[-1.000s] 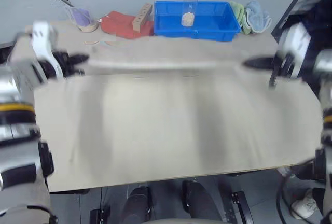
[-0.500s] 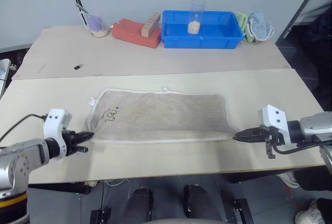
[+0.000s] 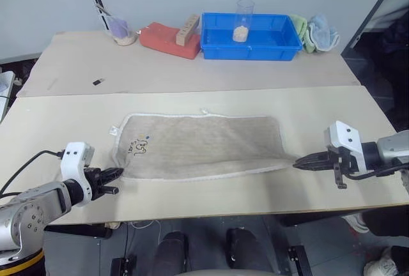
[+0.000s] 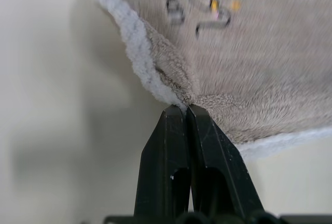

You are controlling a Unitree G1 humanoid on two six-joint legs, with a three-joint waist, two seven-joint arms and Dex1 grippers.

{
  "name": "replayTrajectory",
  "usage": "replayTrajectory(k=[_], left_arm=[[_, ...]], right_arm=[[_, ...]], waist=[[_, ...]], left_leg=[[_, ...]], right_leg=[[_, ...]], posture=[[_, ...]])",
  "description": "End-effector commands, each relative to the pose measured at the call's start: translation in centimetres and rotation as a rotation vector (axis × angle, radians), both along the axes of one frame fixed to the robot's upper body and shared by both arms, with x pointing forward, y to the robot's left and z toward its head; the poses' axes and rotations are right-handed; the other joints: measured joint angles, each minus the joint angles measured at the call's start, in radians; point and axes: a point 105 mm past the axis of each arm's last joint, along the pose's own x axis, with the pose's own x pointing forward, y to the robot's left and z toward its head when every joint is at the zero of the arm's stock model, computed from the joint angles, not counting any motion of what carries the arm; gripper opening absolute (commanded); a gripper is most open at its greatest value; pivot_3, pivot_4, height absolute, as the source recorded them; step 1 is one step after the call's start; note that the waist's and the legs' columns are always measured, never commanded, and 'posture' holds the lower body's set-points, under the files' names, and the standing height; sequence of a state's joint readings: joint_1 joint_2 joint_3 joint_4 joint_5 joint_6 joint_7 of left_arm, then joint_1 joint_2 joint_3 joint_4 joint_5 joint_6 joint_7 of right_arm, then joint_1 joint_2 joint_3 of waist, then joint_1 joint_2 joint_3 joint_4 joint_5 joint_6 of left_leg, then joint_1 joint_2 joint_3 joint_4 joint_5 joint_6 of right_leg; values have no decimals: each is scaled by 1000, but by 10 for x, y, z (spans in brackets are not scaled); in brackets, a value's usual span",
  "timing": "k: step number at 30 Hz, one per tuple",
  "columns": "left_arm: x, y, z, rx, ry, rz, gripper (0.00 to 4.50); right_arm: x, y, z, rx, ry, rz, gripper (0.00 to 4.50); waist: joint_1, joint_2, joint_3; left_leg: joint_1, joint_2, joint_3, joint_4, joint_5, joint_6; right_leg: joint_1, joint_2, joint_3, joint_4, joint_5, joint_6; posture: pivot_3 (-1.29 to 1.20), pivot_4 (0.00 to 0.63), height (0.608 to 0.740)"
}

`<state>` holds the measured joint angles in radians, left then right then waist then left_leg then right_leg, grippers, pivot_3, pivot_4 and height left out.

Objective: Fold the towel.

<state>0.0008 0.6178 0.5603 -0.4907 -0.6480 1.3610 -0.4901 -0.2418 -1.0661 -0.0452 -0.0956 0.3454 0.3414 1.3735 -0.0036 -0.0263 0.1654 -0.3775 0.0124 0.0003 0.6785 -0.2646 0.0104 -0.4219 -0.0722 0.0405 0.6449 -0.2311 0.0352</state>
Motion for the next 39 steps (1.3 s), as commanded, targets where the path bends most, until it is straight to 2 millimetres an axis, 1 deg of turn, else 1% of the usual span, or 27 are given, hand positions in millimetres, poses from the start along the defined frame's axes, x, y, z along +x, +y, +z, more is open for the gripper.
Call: replayTrajectory(k=[1, 4, 6, 8, 10, 14, 18, 23, 25, 27, 30, 33, 37, 38, 39], left_arm=[[1, 3, 8, 11, -29, 7, 0], [1, 3, 7, 33, -29, 2, 0], [4, 3, 9, 40, -34, 0, 0], [11, 3, 14, 46, -48, -12, 0], [22, 4, 23, 53, -72, -22, 0], [58, 14, 41, 83, -129, -7, 0], [95, 8, 52, 74, -161, -23, 0], [130, 8, 50, 89, -174, 1, 0], [140, 9, 48, 102, -181, 11, 0], [152, 8, 51, 103, -217, 20, 0], [161, 11, 57, 130, -262, 35, 973], [163, 10, 63, 137, -302, 9, 2374], [161, 17, 76, 186, -368, -4, 4384], [160, 18, 79, 192, -379, -5, 4500], [158, 22, 85, 218, -410, -15, 4500]], right_arm=[[1, 2, 7, 14, -10, 7, 25], [2, 3, 7, 24, -11, 0, 25], [5, 6, 12, 54, -14, -15, 25], [11, 9, 19, 95, -15, -39, 25], [20, 11, 28, 133, -14, -86, 25], [51, 10, 41, 176, -30, -229, 25], [80, 10, 42, 173, -38, -349, 25], [105, 8, 36, 160, -39, -447, 25], [115, 6, 36, 154, -66, -494, 25], [122, 6, 40, 186, -73, -530, 25], [126, 6, 43, 201, -92, -545, 1007], [128, 4, 49, 226, -140, -565, 2024], [126, 1, 62, 271, -193, -593, 3400], [124, 0, 64, 277, -202, -596, 3738], [122, 0, 66, 282, -213, -594, 4075]], waist=[[-1, 0, 0], [-2, 0, 0], [-2, 0, 0], [-2, 0, 0], [-1, 0, 0], [-1, 0, 0], [-3, 0, 0], [-8, 0, 0], [-9, 0, 0], [-10, 0, 0], [-10, 0, 0], [-10, 0, 0], [-10, 0, 0], [-11, 0, 0], [-11, 0, 0]], left_leg=[[0, 0, 0, 0, 0, 0], [0, 0, 0, 0, 0, 0], [0, 0, 0, 0, 0, 0], [0, 0, 0, 0, 0, 0], [0, 0, 0, 0, 0, 0], [-1, -3, 0, 0, 0, 0], [-3, -4, 0, 0, 0, 0], [-8, -7, 1, 0, 0, 0], [-9, -8, 0, 0, 0, 0], [-10, -8, 0, 0, 0, 0], [-12, -8, 0, 1, 0, 0], [-14, -8, 0, 1, 0, 0], [-20, -9, 0, 2, 1, 0], [-21, -9, 0, 2, 1, 0], [-21, -9, 0, 2, 1, 0]], right_leg=[[0, 0, 0, 0, 0, 0], [0, 0, 0, -1, 0, 0], [0, 0, 0, -1, 0, 0], [0, 0, 0, -1, 0, 0], [0, 0, 0, 0, 0, 0], [0, 1, 0, -1, 0, 0], [-2, 0, -1, -2, 0, 0], [-5, -3, -1, -3, 1, 1], [-6, -4, -1, -3, 1, 2], [-6, -4, -1, -3, 2, 2], [-8, -4, -1, -2, 3, 4], [-12, -5, -1, 2, 3, 4], [-17, -5, 0, 3, 4, 6], [-18, -5, 0, 3, 4, 6], [-18, -5, 0, 3, 4, 6]], posture=[[0, 150, 740], [0, 150, 740], [0, 150, 740], [0, 150, 740], [0, 150, 740], [0, 150, 740], [0, 150, 740], [0, 150, 740], [0, 150, 740], [0, 150, 740], [0, 150, 740], [0, 150, 740], [0, 150, 740], [0, 150, 740], [0, 150, 740]])
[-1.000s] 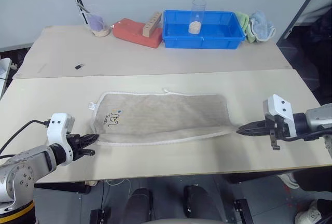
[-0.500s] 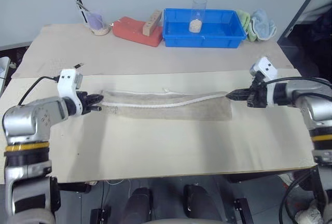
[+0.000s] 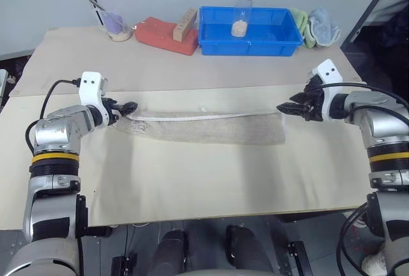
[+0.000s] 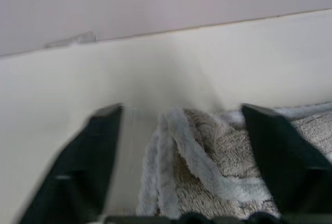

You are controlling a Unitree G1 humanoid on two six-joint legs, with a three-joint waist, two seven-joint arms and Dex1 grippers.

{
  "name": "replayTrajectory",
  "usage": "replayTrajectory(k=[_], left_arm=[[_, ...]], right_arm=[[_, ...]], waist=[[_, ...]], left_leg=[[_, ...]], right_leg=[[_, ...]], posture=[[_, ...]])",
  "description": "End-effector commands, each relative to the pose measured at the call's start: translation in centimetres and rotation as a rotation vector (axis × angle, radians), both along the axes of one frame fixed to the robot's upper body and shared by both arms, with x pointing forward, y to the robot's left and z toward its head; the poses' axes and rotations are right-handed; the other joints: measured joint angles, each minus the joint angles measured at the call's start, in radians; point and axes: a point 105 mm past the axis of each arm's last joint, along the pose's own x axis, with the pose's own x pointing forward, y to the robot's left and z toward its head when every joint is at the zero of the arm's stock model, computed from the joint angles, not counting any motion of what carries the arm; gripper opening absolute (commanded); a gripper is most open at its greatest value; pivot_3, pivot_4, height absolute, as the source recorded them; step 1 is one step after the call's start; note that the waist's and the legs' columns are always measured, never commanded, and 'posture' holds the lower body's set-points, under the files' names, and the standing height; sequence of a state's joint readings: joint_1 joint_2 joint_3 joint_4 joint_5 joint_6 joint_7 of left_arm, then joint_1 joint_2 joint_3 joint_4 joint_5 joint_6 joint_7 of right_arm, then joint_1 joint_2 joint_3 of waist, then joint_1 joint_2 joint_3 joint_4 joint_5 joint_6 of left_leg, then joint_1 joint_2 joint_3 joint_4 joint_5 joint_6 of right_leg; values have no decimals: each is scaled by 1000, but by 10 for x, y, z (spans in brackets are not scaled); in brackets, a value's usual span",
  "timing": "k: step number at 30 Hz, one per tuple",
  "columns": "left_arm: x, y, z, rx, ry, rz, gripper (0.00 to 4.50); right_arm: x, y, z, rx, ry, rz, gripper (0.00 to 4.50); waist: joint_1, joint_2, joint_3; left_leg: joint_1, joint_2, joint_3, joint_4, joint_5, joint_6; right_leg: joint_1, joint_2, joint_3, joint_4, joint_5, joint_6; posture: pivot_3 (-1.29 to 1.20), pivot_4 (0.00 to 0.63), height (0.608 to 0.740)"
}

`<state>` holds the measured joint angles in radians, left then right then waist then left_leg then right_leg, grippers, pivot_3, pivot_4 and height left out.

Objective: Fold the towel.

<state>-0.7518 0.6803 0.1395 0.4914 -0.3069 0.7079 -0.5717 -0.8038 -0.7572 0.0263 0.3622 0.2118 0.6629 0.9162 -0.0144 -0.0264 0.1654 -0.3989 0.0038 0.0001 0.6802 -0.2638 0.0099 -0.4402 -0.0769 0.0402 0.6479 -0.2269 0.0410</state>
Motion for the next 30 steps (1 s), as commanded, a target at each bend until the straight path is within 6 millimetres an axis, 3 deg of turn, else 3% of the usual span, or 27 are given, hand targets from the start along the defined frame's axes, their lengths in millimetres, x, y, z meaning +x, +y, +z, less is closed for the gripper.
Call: replayTrajectory(k=[1, 3, 5, 10, 17, 20, 24, 30], left_arm=[[-5, 14, 36, 109, -146, -22, 4500], [-16, 23, 54, 220, -222, -81, 4500], [-38, 17, 62, 288, -250, -262, 4500], [-90, -4, 50, 355, -185, -626, 4500], [-130, -24, 35, 305, -121, -789, 4500], [-149, -55, 30, 256, -121, -921, 4500], [-157, -70, 32, 239, -136, -982, 4500], [-156, -82, 39, 212, -179, -1015, 4500]], right_arm=[[-8, -1, 25, 18, -100, 0, 4411], [-18, 0, 27, 38, -121, 0, 4463], [-30, 5, 24, 50, -147, 1, 4463], [-47, 9, 4, 43, -164, -76, 4463], [-61, 7, -25, 85, -123, -201, 4463], [-70, 2, -46, 127, -26, -294, 4463], [-76, 11, -61, 197, 69, -322, 4463], [-68, 21, -72, 324, 136, -406, 4463]], waist=[[-1, 0, 0], [-3, 0, 0], [-6, 0, 0], [0, 1, -1], [6, 1, -1], [3, 1, -1], [1, 1, -1], [-1, 1, -1]], left_leg=[[0, 0, 0, 0, 0, 0], [0, 0, 0, 0, 0, 0], [-1, 1, 0, -1, 0, 0], [0, 2, 1, -1, -1, 2], [1, 3, 2, 2, -1, 3], [1, 3, 1, 2, -1, 3], [1, 3, 1, 2, -1, 3], [3, 3, 1, 2, -1, 3]], right_leg=[[0, 0, 0, 0, 0, 0], [0, 0, 0, 0, 0, 0], [-1, 1, 0, 0, 0, 0], [0, 0, 0, -1, 0, 0], [2, 1, -1, -4, 0, 0], [2, 2, 0, -3, 0, 0], [2, 2, 1, -3, 0, 0], [2, 4, 1, -3, 0, 0]], posture=[[0, 150, 740], [0, 150, 740], [0, 150, 740], [0, 150, 740], [0, 150, 740], [0, 150, 740], [0, 150, 740], [0, 150, 740]])
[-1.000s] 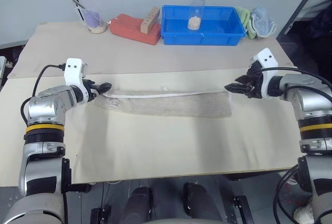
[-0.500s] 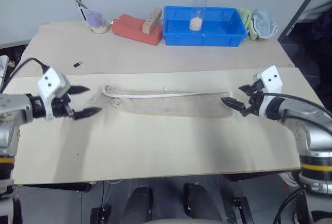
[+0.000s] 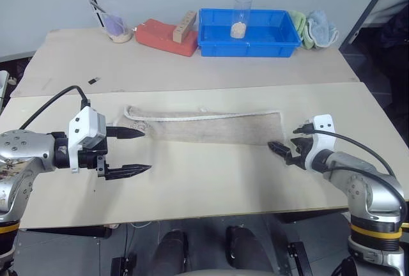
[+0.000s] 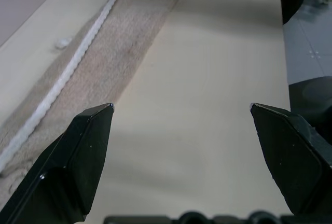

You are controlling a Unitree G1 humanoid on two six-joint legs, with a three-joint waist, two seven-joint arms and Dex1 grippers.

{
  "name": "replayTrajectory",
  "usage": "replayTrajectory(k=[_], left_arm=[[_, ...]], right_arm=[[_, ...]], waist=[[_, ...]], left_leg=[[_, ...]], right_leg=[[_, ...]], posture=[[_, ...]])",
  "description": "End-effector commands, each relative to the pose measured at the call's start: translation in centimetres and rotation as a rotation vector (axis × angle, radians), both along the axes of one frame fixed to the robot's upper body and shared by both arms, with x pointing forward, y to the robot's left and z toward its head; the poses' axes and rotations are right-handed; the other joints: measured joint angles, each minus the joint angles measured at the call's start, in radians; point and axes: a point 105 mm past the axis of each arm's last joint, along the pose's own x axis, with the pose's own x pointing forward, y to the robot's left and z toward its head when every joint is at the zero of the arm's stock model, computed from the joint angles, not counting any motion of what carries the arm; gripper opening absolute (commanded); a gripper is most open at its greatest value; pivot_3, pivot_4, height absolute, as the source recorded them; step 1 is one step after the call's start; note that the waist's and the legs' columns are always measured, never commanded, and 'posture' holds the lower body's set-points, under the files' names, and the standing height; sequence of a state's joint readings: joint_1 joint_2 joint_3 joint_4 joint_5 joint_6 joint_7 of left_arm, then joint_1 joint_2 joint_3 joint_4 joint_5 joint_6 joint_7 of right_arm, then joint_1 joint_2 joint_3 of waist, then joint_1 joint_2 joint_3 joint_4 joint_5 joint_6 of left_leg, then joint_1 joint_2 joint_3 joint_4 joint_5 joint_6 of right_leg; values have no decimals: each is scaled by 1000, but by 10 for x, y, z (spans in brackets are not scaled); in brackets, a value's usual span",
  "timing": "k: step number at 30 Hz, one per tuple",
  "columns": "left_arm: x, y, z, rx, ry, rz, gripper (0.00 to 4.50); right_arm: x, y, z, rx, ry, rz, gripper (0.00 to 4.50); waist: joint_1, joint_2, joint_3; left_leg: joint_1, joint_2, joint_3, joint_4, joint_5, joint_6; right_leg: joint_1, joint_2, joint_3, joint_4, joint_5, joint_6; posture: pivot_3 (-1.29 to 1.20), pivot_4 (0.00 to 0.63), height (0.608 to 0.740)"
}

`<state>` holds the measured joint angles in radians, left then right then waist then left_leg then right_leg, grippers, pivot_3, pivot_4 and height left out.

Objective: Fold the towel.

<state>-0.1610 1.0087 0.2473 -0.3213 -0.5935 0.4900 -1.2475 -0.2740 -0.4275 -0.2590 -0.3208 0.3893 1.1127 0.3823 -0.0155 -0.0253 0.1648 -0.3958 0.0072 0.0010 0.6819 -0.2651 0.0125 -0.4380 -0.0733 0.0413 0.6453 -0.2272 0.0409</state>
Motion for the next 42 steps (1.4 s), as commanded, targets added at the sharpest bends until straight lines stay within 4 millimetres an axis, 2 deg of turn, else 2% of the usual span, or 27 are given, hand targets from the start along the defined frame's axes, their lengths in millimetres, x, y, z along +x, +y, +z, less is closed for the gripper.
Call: replayTrajectory(k=[1, 4, 5, 7, 13, 14, 22, 24, 26, 28, 33, 36, 39, 42], left_arm=[[-1, -11, 9, -29, -33, -37, 4500], [0, -13, 10, -40, -37, -37, 4500], [0, -14, 10, -42, -37, -36, 4500], [1, -14, 10, -45, -38, -33, 4500], [1, -15, 12, -64, -41, -30, 4500], [0, -16, 12, -72, -39, -34, 4500], [-7, -26, 17, -113, -5, -88, 4500], [-7, -27, 16, -110, 0, -93, 4500], [-7, -28, 15, -111, 0, -93, 4500], [-8, -31, 16, -119, -2, -98, 4500], [-10, -35, 19, -127, -8, -113, 4500], [-10, -37, 23, -133, -18, -117, 4500], [-9, -38, 24, -135, -24, -117, 4500], [-9, -39, 24, -139, -28, -109, 4500]], right_arm=[[7, 4, 10, 89, -21, -51, 4217], [12, 8, 12, 146, -13, -80, 3380], [12, 8, 12, 162, -9, -86, 2935], [12, 6, 13, 171, -7, -94, 2347], [10, -12, 18, 155, -8, -122, 257], [9, -17, 20, 140, -7, -124, 70], [0, -62, 33, -46, 30, -2, 70], [1, -66, 41, -74, 24, 45, 70], [1, -60, 51, -103, 7, 117, 70], [3, -48, 57, -120, -9, 187, 70], [5, 6, 64, -99, -53, 375, 70], [5, 42, 62, -69, -65, 469, 70], [7, 65, 54, -47, -57, 523, 70], [10, 78, 48, -37, -50, 543, 70]], waist=[[0, 0, 0], [-1, 0, 0], [0, 0, 0], [2, 0, 0], [0, 0, 0], [0, 0, 0], [1, 0, 0], [-1, 0, 0], [-4, 0, 0], [-9, 0, 0], [-12, 0, 0], [-8, 0, 0], [-4, 0, 0], [4, 0, 0]], left_leg=[[0, 0, 0, 0, 0, 0], [0, 0, 0, 0, 0, 0], [0, 0, 0, 0, 0, 0], [0, 0, 0, 0, 0, 0], [0, -1, 0, 0, 0, 0], [0, -1, 0, 0, 0, 0], [0, -1, 3, 0, 0, 0], [1, -1, 3, 0, 0, 0], [1, 0, 4, 0, 0, 1], [2, 1, 4, -1, -1, 1], [3, 5, 2, -1, -1, 2], [3, 6, 2, -1, -1, 2], [3, 6, 2, -1, -1, 2], [2, 5, 2, 0, -1, 2]], right_leg=[[0, 0, 0, 0, 0, 0], [0, 0, 0, 0, 0, 0], [0, 0, 0, 0, 0, 0], [0, 0, 0, 0, 0, 0], [0, -1, 0, 0, 0, 0], [0, -1, 0, 0, 0, 0], [2, 0, 0, -3, 0, 0], [2, 0, 0, -3, 0, 0], [3, 0, 0, -3, 0, 0], [3, 2, 1, -3, 0, 0], [3, 6, 2, -4, 0, 0], [3, 6, 2, -4, 0, 0], [3, 6, 2, -3, 0, -1], [3, 5, 2, -3, 0, -1]], posture=[[0, 150, 740], [0, 150, 740], [0, 150, 740], [0, 150, 740], [0, 150, 740], [0, 150, 740], [0, 150, 740], [0, 150, 740], [0, 150, 740], [0, 150, 740], [0, 150, 740], [0, 150, 740], [0, 150, 740], [0, 150, 740]])
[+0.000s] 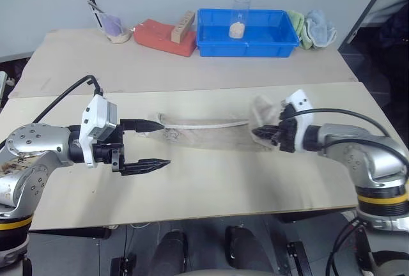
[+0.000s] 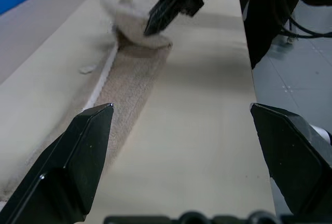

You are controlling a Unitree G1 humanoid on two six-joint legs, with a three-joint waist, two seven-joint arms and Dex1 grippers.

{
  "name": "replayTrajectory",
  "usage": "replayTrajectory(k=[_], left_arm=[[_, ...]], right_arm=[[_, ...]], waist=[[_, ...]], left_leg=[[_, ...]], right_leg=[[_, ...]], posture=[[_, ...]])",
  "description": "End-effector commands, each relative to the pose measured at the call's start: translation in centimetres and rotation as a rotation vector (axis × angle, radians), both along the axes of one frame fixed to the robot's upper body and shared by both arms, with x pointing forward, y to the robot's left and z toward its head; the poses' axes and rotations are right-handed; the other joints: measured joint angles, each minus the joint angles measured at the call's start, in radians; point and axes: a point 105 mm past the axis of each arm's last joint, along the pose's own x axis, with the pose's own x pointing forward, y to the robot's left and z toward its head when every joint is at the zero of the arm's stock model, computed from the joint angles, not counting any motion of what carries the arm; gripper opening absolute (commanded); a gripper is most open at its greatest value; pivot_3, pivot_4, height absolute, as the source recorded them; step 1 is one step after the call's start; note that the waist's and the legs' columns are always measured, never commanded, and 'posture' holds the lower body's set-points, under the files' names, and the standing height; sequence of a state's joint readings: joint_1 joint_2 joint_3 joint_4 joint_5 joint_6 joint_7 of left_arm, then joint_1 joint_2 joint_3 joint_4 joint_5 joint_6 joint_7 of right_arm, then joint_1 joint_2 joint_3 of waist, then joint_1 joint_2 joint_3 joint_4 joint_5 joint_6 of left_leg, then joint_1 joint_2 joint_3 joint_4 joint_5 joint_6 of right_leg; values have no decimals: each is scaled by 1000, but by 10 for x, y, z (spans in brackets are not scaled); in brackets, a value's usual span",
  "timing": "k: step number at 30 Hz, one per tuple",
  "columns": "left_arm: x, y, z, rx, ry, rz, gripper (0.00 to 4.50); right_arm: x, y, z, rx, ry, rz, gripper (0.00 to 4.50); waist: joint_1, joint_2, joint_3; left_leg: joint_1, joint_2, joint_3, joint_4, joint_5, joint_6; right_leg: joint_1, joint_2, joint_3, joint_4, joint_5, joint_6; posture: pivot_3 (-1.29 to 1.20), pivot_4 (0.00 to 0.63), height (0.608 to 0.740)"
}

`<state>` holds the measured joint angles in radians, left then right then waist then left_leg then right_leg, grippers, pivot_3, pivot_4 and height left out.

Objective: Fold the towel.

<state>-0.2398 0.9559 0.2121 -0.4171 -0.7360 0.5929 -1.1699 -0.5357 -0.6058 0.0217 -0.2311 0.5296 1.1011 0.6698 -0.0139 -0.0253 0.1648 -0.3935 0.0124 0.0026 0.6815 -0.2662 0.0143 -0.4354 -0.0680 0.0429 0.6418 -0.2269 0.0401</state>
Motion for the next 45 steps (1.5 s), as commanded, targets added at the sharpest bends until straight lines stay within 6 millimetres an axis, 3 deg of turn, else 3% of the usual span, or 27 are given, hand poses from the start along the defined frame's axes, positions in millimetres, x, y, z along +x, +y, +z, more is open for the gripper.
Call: replayTrajectory(k=[1, 5, 13, 14, 17, 21, 25, 27, 33, 38, 45], left_arm=[[-3, -5, 6, -8, -33, -12, 4500], [-4, -5, 4, -11, -34, 5, 4500], [5, 1, 1, -18, -58, 86, 4500], [6, 2, 0, -18, -53, 97, 4500], [11, 8, -2, -34, -51, 161, 4500], [20, 31, -9, -128, -44, 382, 4500], [18, 74, -38, -136, -20, 646, 4500], [13, 82, -50, -139, 9, 694, 4500], [14, 72, -68, -297, 155, 783, 4500], [31, 54, -92, -397, 306, 944, 4500], [53, 25, -88, -596, 426, 1000, 4500]], right_arm=[[5, 7, 5, 2, -36, 4, 70], [8, 10, 2, 7, -28, 3, 70], [4, 22, 6, 43, -45, 44, 2783], [2, 25, 8, 53, -52, 59, 3282], [-7, 38, 20, 84, -101, 138, 4172], [-16, 52, 33, 62, -190, 237, 4172], [-20, 54, 36, 21, -258, 283, 4172], [-20, 55, 37, 6, -281, 296, 4172], [-19, 55, 39, -15, -318, 317, 4172], [-19, 57, 46, -25, -366, 346, 4172], [-31, 53, 54, -95, -461, 485, 4172]], waist=[[3, 0, 0], [2, 0, 0], [-1, 0, 0], [-1, 0, 0], [-1, 0, 0], [-1, 0, 0], [-7, 0, 0], [-4, 0, 0], [13, 0, 0], [12, -1, 0], [11, -1, -1]], left_leg=[[0, 0, 0, 0, 0, 0], [0, 0, 0, 0, 0, 0], [0, 1, 0, 0, 0, 0], [0, 0, 0, 0, 0, 0], [0, 1, 0, 0, 0, 0], [0, 1, -1, 0, 0, 0], [1, 2, -1, -1, 0, 0], [1, 2, -1, -1, 0, 0], [3, 0, -1, 0, 0, 0], [5, -1, -2, 0, 0, 0], [6, -2, -3, 0, 0, 0]], right_leg=[[0, 0, 0, 0, 0, 0], [0, -1, 0, 0, 0, 0], [0, 1, 0, 1, 0, 0], [-1, 1, 0, 1, 0, -1], [-1, 1, 0, 1, 0, -1], [-1, 0, 0, 1, 0, -1], [-1, 0, 0, 1, 0, -1], [-1, -1, 0, 1, 0, -1], [2, -5, -2, 0, 0, -1], [6, -6, -3, -1, 1, -1], [8, -6, -3, -1, 1, -1]], posture=[[0, 150, 740], [0, 150, 740], [0, 150, 740], [0, 150, 740], [0, 150, 740], [0, 150, 740], [0, 150, 740], [0, 150, 740], [0, 150, 740], [0, 150, 740], [0, 150, 740]])
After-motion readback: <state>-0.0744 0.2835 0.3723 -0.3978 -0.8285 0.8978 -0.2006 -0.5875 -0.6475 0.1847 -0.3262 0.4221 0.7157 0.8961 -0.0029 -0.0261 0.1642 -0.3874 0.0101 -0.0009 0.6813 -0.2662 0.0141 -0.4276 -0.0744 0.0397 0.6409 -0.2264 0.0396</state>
